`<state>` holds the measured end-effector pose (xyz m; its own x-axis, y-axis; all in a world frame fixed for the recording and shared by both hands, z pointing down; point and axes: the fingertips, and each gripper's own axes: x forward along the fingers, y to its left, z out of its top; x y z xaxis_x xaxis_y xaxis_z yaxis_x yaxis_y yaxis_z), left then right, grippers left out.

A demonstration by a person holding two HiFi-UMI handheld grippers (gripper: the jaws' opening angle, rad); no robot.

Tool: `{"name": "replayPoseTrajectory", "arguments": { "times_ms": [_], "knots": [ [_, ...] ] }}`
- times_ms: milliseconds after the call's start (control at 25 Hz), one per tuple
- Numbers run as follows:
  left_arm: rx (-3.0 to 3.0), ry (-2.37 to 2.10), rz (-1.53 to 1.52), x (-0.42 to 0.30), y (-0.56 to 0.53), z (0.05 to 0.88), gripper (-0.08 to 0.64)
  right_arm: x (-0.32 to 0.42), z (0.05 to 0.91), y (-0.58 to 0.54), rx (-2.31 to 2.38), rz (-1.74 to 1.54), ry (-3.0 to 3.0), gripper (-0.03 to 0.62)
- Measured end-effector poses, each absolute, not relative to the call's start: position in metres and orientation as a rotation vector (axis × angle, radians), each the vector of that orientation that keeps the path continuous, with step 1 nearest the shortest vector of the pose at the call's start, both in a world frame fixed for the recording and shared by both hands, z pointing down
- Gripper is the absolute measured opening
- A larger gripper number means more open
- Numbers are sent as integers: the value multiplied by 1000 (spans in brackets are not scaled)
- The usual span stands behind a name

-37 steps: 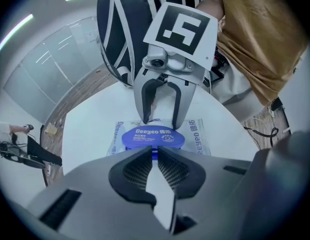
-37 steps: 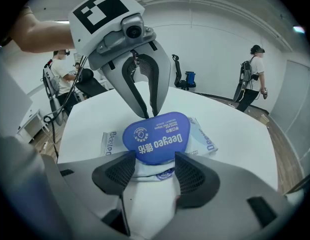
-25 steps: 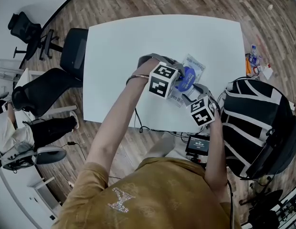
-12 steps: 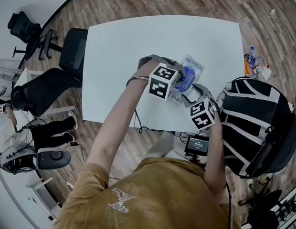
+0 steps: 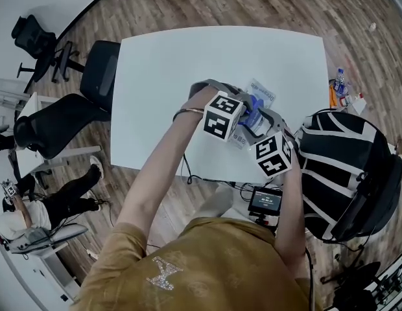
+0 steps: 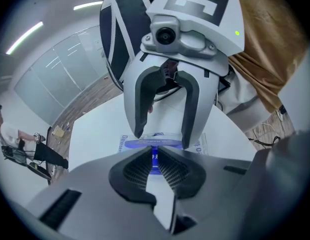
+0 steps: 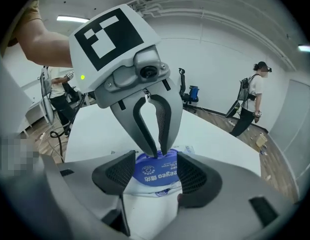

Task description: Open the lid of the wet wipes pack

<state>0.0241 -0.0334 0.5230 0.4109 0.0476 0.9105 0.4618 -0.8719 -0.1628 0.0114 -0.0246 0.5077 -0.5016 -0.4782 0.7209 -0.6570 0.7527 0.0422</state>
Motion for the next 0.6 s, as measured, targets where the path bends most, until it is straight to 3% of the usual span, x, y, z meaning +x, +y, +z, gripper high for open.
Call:
{"name": "replayPoseTrajectory", "arguments": {
  "times_ms": [600],
  "knots": [
    [-2285,-402,-1419,20,-30,522,34,3,514,-33,805,211,-2182,253]
  ]
}}
